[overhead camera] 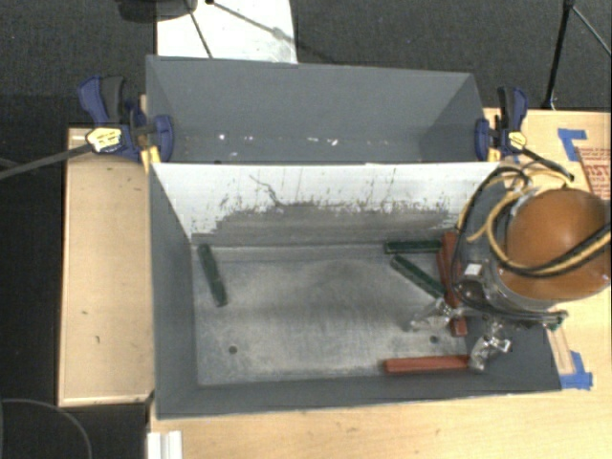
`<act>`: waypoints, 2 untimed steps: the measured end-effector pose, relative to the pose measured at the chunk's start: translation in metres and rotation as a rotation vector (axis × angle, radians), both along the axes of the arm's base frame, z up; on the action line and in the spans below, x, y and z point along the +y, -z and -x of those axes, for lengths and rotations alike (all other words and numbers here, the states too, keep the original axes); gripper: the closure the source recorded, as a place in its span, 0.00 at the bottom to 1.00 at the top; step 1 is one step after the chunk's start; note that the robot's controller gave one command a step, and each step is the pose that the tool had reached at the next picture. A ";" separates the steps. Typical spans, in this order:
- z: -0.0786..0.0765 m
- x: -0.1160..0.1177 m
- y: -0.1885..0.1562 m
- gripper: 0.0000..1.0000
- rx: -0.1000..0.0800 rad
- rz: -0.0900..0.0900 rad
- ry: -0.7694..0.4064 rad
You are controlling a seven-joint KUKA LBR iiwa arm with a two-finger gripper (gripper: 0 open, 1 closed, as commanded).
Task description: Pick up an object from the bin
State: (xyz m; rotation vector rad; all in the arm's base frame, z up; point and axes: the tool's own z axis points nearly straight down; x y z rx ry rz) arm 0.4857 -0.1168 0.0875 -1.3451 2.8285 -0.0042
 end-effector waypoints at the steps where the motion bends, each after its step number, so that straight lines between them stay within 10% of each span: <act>1: 0.000 0.000 0.000 0.00 0.000 0.000 0.001; 2: -0.001 0.000 0.000 0.00 0.001 0.000 0.001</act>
Offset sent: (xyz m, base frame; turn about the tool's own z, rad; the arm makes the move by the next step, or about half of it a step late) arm 0.0521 -0.0231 0.0163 -0.0035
